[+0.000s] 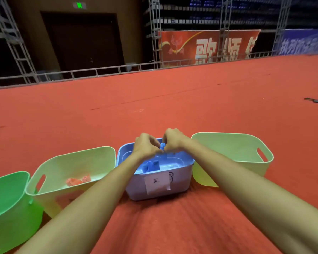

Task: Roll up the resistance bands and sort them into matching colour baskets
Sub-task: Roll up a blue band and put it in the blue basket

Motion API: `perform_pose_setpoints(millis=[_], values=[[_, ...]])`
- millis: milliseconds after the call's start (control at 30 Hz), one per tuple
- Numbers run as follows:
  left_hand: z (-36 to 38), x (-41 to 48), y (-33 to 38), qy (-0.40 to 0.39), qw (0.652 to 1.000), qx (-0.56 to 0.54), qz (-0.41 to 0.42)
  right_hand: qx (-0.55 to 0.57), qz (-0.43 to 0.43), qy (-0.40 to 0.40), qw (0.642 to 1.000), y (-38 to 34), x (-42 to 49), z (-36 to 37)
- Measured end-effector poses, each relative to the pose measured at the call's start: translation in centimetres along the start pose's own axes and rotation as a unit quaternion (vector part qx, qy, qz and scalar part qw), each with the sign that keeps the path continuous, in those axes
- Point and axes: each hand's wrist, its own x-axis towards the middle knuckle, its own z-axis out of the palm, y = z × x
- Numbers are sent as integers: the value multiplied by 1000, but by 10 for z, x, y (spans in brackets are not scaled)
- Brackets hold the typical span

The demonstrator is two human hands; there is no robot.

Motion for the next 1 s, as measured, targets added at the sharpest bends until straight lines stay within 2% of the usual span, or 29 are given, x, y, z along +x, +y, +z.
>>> perform_pose_setpoints(millis=[167,267,500,800,1000], values=[[18,12,0,-118,980,161,-15,-65,11,-93,993,9,18,29],[26,16,-7,-107,972,209,-10,-74,13,-100,992,13,25,43],[25,16,-10,-93,966,242,-5,-78,33,-107,991,10,30,48],[-6,-9,-6,-75,983,165,-3,-23,53,-53,997,6,9,36],[-75,-68,8,-47,994,97,36,76,56,96,991,-17,-28,7]])
